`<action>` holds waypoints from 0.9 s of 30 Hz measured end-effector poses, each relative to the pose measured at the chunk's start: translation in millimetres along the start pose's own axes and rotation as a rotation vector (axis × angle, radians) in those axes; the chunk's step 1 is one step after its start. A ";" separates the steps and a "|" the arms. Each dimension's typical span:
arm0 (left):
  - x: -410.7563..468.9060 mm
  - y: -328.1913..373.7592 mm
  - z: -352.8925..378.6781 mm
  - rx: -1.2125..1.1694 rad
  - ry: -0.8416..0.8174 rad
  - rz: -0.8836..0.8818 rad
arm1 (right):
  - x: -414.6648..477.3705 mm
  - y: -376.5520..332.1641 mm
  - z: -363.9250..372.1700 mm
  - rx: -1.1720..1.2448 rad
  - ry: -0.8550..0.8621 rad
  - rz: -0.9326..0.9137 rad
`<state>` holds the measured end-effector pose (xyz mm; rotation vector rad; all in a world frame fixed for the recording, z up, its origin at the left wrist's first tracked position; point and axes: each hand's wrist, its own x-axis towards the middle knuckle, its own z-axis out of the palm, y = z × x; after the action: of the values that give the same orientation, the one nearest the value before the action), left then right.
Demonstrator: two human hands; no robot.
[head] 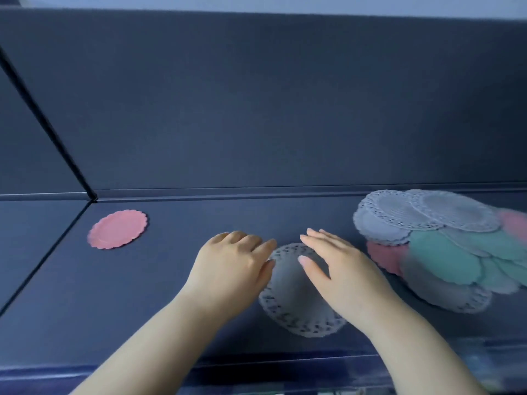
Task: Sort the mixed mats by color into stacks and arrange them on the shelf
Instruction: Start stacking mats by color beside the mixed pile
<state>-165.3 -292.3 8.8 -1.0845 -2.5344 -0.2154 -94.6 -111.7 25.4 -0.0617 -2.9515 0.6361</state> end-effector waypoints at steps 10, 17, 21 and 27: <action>98.6 197.5 32.4 -0.092 -0.065 -0.056 | -55.4 194.1 -105.2 -0.105 0.062 0.067; 121.0 270.6 58.3 -0.108 -0.106 -0.081 | -81.2 272.6 -132.9 -0.095 -0.015 0.086; 127.3 281.4 70.6 -0.084 -0.210 -0.113 | -81.1 293.7 -137.2 -0.073 -0.002 0.072; 139.8 281.9 68.8 -0.182 -0.275 -0.201 | -52.7 285.9 -134.0 -0.047 -0.021 -0.030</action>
<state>-69.2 15.1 -0.9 -0.9809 -2.9217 -0.3809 -21.2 199.9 22.7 -0.0146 -2.9818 0.5672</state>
